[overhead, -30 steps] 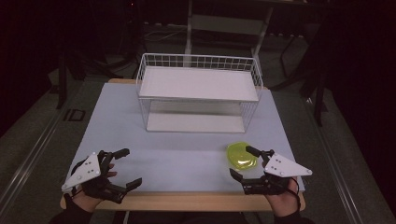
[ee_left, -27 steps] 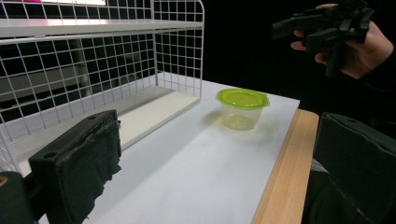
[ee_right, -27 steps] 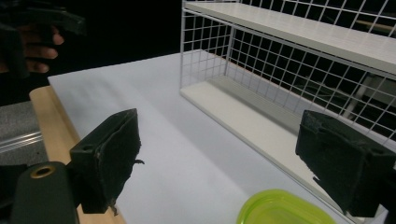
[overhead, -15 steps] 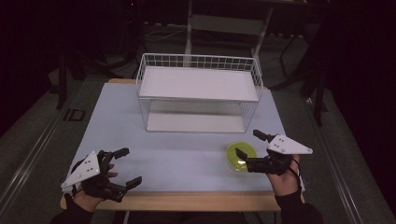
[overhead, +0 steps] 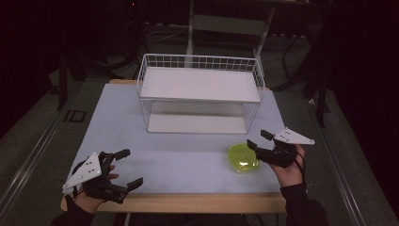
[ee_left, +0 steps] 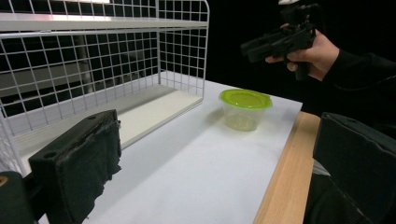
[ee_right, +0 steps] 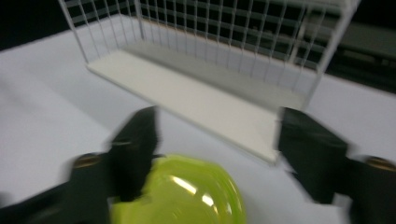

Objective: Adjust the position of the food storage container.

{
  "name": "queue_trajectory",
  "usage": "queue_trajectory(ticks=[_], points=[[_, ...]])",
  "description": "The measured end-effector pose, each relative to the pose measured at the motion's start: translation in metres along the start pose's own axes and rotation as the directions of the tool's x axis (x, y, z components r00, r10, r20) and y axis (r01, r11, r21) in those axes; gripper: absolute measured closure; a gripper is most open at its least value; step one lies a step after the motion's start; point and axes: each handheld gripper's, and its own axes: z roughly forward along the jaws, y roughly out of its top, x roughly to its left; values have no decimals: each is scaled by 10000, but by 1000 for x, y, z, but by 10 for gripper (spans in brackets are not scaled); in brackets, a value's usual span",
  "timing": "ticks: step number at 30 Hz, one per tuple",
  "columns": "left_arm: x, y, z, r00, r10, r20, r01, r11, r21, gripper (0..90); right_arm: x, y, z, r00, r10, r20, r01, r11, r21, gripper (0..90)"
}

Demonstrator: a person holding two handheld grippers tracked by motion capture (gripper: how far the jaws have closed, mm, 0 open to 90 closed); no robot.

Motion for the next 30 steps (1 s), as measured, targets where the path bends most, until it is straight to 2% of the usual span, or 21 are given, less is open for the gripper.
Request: queue_trajectory(ticks=[1, 4, 6, 7, 9, 16, 20, 23, 28, 30], points=[[0, 0, 0, 10000, -18, -15, 18, 10000, 21, 17, -7, -6, 2, 9999, 151, 72, -154, 9993, 339, 481], [1, -1, 0, 9999, -80, -83, 80, 9999, 62, 17, -18, -16, 6, 9989, 421, 220, -437, 9958, 801, 646], [2, -1, 0, 9998, -139, -139, 140, 9999, 61, 17, -25, -22, 7, 9972, 622, 422, -667, 9912, 1140, 802], [3, -1, 0, 9997, -178, -143, 178, 9998, 32, 17, -28, -25, 9, 9954, 803, 518, -867, 9868, 1366, 823], [4, -1, 0, 9996, -218, -186, 219, 9998, 15, 17, -33, -32, 11, 9945, 820, 657, -921, 9813, 1688, 896], [3, -1, 0, 9998, -153, -157, 155, 9998, 79, 17, -45, -53, 23, 9903, 990, 973, -1210, 9590, 2564, 898], [3, -1, 0, 9998, -130, -148, 131, 9999, 57, 17, -46, -64, 28, 9887, 1338, 670, -1476, 9459, 2889, 898], [3, -1, 0, 9998, -134, -152, 135, 9999, 60, 17, -42, -70, 33, 9897, 1350, 479, -1432, 9360, 3216, 898], [3, -1, 0, 9998, -88, -160, 89, 9999, 86, 17, -33, -75, 42, 9894, 1451, 56, -1377, 9255, 3529, 898], [3, -1, 0, 9998, -89, -155, 90, 9999, 86, 17, -30, -75, 44, 9866, 1628, -111, -1485, 9239, 3525, 899]])
